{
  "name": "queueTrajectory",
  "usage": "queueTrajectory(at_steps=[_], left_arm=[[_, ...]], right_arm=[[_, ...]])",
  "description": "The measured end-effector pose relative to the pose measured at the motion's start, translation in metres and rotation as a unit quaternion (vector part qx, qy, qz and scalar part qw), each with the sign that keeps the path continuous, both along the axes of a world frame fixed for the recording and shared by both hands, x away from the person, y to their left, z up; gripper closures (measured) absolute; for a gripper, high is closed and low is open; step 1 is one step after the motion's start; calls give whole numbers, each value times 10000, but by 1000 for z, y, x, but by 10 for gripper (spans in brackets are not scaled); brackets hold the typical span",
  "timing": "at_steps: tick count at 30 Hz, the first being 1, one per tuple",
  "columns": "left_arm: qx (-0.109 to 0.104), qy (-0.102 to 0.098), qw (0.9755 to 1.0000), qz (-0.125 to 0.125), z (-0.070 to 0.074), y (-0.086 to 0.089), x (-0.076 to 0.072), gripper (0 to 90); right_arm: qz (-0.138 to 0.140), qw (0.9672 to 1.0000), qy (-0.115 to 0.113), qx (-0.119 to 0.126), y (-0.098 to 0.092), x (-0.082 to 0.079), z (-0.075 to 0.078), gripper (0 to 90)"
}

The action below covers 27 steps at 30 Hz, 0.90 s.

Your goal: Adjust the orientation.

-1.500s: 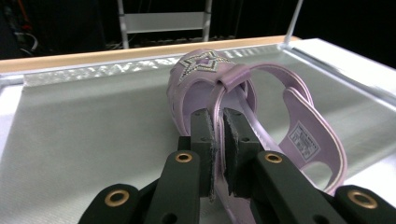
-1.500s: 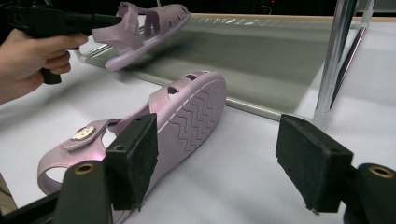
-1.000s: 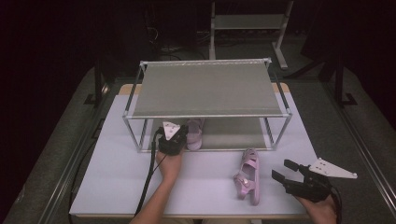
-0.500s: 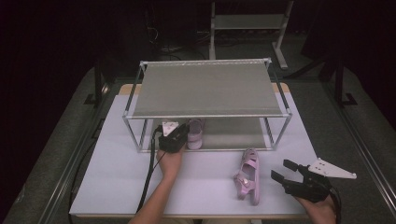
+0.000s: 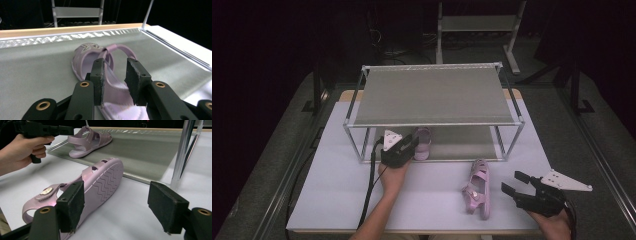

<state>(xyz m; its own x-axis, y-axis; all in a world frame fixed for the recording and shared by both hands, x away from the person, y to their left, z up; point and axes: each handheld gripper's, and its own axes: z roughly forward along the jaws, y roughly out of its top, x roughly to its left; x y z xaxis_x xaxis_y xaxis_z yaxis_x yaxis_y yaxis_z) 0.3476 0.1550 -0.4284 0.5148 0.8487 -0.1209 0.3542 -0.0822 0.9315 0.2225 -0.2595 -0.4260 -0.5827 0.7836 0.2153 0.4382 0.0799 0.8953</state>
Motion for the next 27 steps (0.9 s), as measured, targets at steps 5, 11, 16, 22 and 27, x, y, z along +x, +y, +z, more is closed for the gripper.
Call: queueTrajectory(at_steps=[5,11,16,22,27], left_arm=[[38,-60,9998,-188,7,2,-14,650],[101,-37,9995,-294,8,8,-29,631],[205,-51,9986,-481,12,12,-45,621],[171,-3,9974,-707,21,17,-55,575],[187,-42,9946,-1024,30,26,-69,487]], right_arm=[[4,10000,-24,-6,0,-2,1,292],[11,10000,-83,14,3,-4,4,292],[161,9998,-86,-11,12,-3,7,309],[324,9994,-118,-39,21,-4,11,338],[347,9993,-71,-144,24,-1,7,428]])
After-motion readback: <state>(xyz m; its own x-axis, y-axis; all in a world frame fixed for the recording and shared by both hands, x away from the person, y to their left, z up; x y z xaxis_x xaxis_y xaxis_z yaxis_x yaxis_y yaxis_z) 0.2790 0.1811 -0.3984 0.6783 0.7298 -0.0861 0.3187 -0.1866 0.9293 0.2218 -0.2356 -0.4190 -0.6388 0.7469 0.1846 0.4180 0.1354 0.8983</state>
